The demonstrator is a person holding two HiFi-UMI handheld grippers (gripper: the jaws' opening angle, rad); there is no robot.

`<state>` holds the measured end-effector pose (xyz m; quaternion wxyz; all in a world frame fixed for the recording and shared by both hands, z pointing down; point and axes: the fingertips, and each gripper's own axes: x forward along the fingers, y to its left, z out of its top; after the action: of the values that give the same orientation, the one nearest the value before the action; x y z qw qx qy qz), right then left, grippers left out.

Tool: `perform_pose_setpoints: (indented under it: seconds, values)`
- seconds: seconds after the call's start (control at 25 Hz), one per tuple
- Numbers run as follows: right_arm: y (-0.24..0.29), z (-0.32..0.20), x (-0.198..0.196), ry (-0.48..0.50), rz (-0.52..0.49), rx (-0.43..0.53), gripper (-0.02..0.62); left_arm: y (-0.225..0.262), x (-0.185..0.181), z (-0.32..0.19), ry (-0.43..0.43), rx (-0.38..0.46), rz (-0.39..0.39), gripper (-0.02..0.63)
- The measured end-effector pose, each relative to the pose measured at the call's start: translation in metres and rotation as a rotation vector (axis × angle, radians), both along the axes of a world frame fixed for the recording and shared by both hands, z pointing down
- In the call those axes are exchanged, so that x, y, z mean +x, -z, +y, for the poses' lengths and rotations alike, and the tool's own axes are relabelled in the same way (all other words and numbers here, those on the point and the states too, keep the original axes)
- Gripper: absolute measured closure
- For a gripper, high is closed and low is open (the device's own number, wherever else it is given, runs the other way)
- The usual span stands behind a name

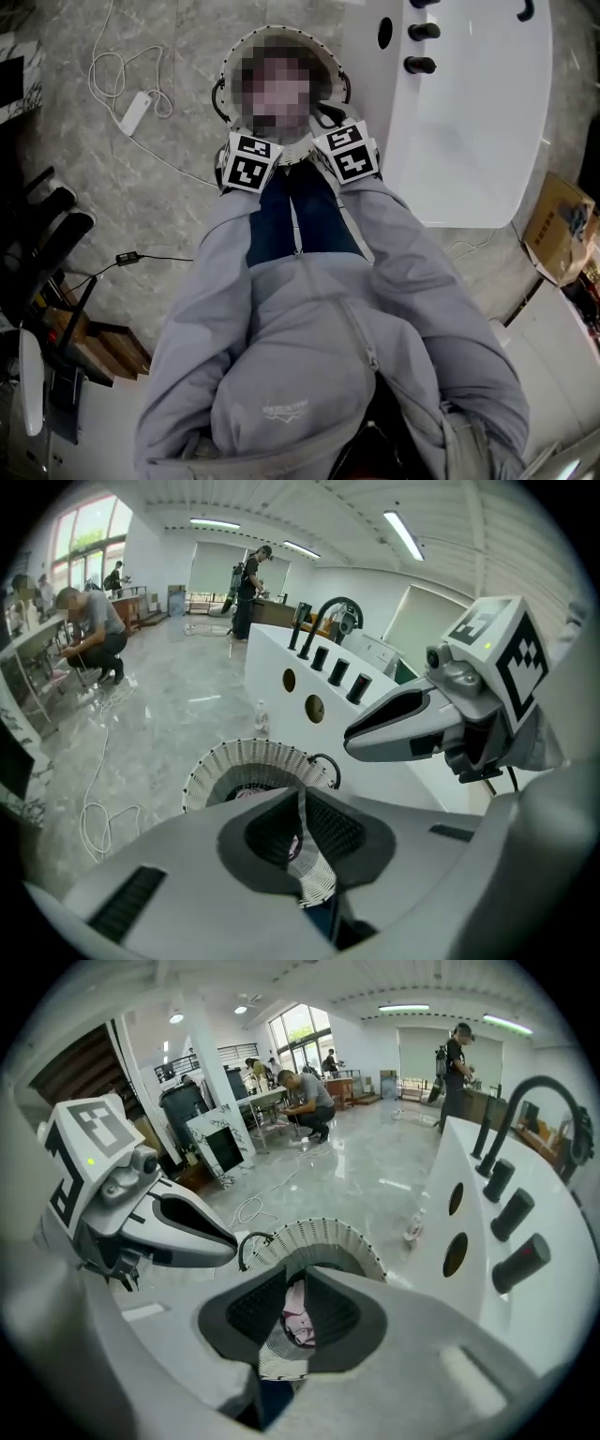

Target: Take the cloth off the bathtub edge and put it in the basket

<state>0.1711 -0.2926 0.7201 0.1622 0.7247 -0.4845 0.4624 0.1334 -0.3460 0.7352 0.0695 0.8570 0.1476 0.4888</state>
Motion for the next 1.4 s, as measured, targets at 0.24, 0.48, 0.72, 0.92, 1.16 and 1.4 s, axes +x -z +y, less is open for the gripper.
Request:
perform_pose_setpoints:
  seconds: [0.24,0.48,0.72,0.92,1.16,1.4]
  values:
    - [0.053,0.006,0.000,-0.074,0.060,0.074,0.591,0.054,0.000,0.007,0.028,-0.016,0.087,0.601]
    - [0.123,0.014,0.013,-0.158,0.166,0.134,0.591,0.131,0.013,-0.001,0.108,-0.002,0.235,0.601]
    - [0.220,0.011,0.019,-0.193,0.309,0.260,0.591,0.223,0.022,-0.007,0.161,0.050,0.421,0.601]
    - [0.308,0.013,0.020,-0.221,0.456,0.396,0.591,0.307,0.022,-0.017,0.221,0.076,0.585,0.601]
    - [0.392,0.032,0.017,-0.282,0.602,0.517,0.591,0.397,0.015,-0.022,0.273,0.133,0.782,0.601]
    - [0.424,0.044,0.008,-0.318,0.656,0.580,0.591,0.433,-0.006,-0.022,0.316,0.148,0.880,0.601]
